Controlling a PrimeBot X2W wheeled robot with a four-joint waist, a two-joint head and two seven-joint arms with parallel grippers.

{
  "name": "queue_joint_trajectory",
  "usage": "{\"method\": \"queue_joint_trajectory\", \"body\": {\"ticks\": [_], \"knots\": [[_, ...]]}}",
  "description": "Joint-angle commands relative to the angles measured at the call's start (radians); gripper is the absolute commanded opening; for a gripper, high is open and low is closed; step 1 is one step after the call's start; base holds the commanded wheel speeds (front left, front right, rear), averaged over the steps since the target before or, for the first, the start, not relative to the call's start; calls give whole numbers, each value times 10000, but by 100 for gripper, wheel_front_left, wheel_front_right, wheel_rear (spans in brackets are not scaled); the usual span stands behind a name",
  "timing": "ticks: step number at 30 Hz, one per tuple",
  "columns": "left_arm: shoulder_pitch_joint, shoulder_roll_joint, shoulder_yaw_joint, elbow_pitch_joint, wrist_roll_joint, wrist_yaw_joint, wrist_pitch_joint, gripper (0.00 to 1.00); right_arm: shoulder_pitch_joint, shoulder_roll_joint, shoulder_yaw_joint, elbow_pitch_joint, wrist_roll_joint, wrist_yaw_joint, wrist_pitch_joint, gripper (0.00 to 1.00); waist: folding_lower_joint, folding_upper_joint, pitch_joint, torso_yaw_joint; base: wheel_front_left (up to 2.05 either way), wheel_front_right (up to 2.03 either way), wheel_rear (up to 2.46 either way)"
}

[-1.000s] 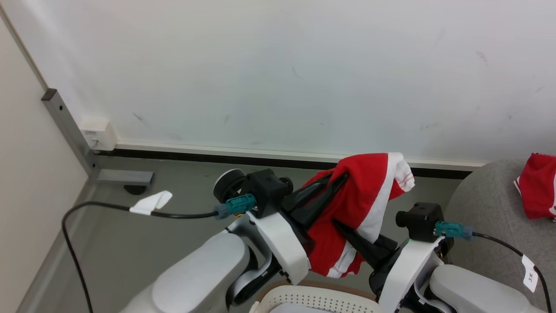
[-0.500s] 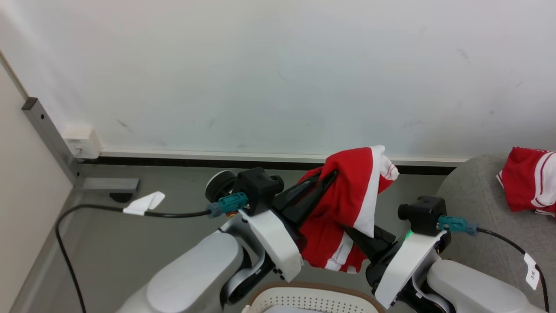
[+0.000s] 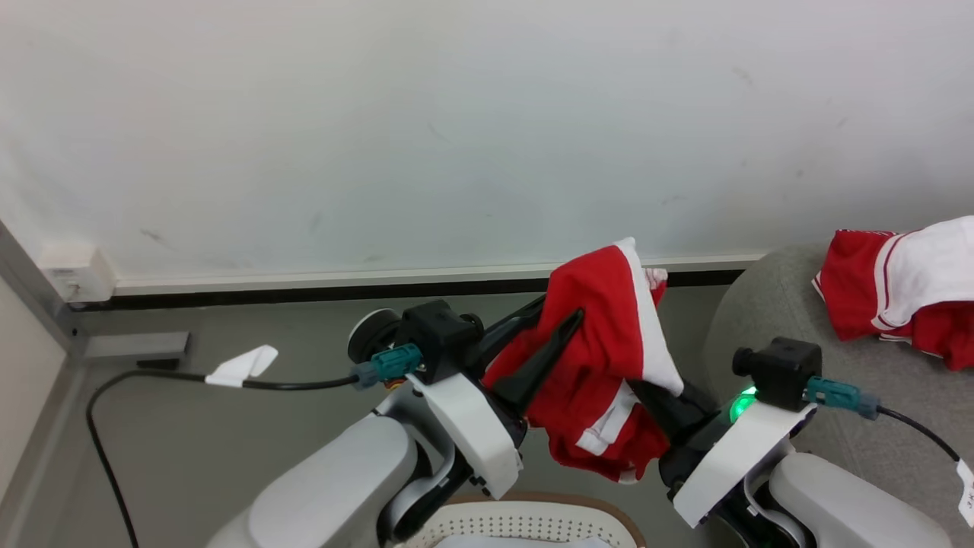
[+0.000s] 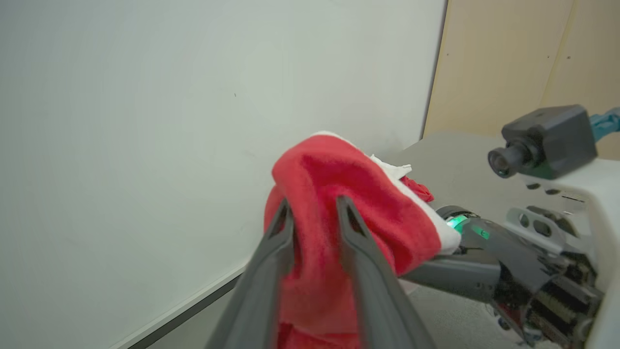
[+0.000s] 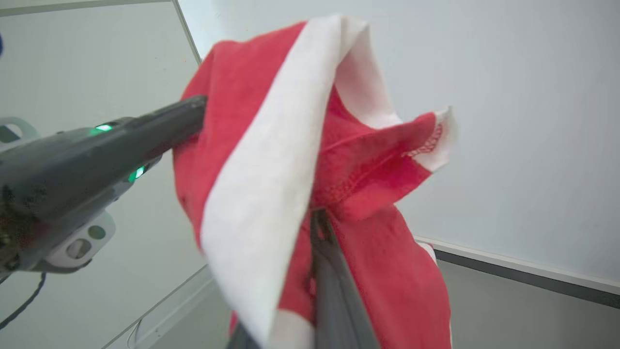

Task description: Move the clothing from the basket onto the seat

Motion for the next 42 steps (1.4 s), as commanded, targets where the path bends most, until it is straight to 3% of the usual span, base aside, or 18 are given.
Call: {"method": "queue_joint_trajectory", "body": {"ticks": [1,30,42], "knots": [[187,2,21,-38,-136,18,-121,100,252,-102,-388,-92,-205,-23,-36,0,0,0,75,-188,0,0,0],[701,653,-35,-1006,277,261,-720,100,2500,-94,-5233,-1335,-3336,-23,-38,0,0,0,1213,-3760,0,0,0],[1001,462,-298,-897,476,334,-850,100,3578,29,-6374,-1840,-4000,-23,-38,0,0,0,1276,-4360,0,0,0]]}}
